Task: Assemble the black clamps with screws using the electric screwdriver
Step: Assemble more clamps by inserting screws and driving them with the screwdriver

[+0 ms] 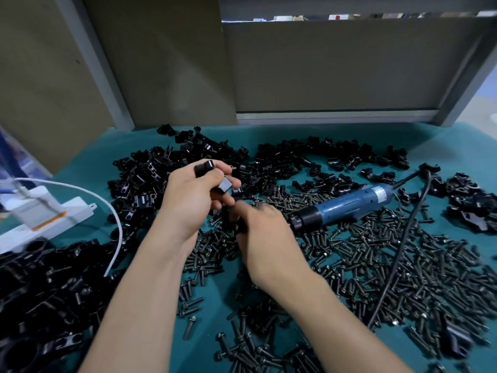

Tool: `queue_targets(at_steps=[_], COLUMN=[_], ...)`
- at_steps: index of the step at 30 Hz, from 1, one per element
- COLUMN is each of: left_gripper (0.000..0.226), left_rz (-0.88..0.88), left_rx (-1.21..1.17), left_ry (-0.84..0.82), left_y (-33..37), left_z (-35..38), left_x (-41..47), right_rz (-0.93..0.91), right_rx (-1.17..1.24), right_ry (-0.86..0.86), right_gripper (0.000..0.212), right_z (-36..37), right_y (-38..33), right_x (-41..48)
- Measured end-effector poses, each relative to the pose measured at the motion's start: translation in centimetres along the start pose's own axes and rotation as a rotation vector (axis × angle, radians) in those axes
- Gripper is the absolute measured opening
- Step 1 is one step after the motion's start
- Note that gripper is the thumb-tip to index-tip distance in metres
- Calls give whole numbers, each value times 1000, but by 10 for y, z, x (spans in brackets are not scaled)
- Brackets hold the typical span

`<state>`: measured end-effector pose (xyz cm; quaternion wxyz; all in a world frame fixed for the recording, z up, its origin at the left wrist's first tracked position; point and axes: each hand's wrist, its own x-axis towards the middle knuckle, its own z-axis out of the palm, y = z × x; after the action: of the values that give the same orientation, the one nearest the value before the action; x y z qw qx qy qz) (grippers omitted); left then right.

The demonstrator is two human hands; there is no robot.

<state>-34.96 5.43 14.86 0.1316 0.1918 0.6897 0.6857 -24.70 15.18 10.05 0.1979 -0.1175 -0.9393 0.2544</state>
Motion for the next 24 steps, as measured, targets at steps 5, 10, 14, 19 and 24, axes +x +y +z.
queue_targets(at_steps=[5, 10, 14, 19, 24], left_gripper=[26, 13, 22, 8, 3], left_rz=[-11, -82, -72, -29, -21], left_rx=[43, 39, -13, -37, -78], left_ry=[-165, -686, -680, -756, -758], left_y=[1, -2, -6, -5, -10], left_z=[1, 22, 29, 29, 31], left_x=[-3, -18, -20, -20, -20], right_rz=[262, 6, 4, 11, 1], right_rx=[498, 919, 976, 865, 745], right_ry=[76, -19, -115, -115, -165], right_gripper=[52, 61, 51, 43, 39], right_z=[-60, -91, -97, -98, -97], right_y=[30, 40, 48, 52, 47], right_x=[19, 17, 16, 16, 18])
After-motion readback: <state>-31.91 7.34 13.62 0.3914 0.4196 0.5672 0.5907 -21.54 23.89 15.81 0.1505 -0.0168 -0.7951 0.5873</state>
